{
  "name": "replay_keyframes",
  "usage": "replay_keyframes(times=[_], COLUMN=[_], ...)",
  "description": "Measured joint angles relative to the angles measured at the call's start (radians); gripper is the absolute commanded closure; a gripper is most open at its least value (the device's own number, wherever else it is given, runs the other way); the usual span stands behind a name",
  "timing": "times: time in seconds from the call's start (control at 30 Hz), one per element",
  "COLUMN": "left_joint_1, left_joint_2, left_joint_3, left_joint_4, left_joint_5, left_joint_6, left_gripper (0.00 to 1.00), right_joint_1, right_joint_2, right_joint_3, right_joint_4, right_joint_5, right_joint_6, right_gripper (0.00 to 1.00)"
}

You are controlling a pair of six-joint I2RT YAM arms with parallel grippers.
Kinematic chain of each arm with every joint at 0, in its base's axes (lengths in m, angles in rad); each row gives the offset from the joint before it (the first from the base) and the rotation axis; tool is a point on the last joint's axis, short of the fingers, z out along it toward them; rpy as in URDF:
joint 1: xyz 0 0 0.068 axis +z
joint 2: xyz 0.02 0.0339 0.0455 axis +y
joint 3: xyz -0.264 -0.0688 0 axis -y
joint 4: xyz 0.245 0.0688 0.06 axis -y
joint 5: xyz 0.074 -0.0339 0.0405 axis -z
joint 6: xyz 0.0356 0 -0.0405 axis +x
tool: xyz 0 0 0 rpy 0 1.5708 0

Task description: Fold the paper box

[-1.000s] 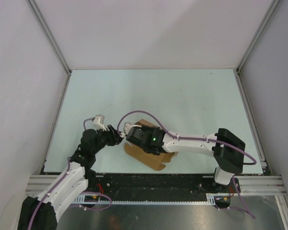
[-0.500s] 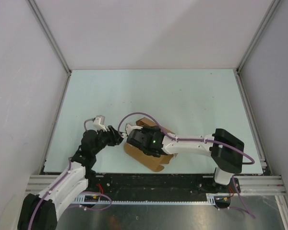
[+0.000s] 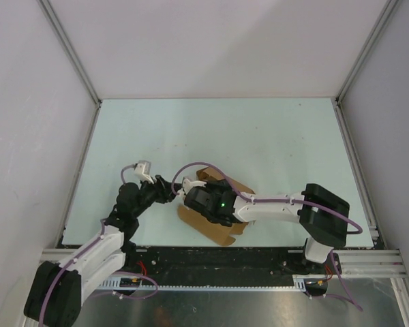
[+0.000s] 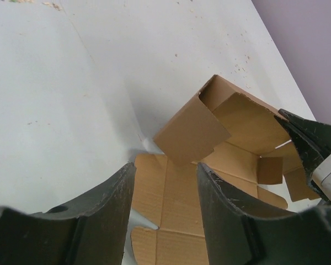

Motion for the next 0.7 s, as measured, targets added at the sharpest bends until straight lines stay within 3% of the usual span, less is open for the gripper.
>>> replay_keyframes(times=[0.27,0.7], left_joint_1=[-0.040,-0.145], left_joint_2=[0.115,0.248], left_joint_3=[-0.017,-0.027], left_joint_4=[0.190,0.370], left_joint_5=[0.033,0.037], left_joint_6=[0.047,0.229], left_gripper=[0.37,0.36], right_joint_1=[0.008,0.021], right_joint_2=[-0.008,-0.024], right_joint_3=[-0.046,-0.082], right_joint_4=[0.043,0.078], right_joint_5=[0.018,0.023], right_joint_6=[0.001,0.008], right_gripper=[1.00,1.00])
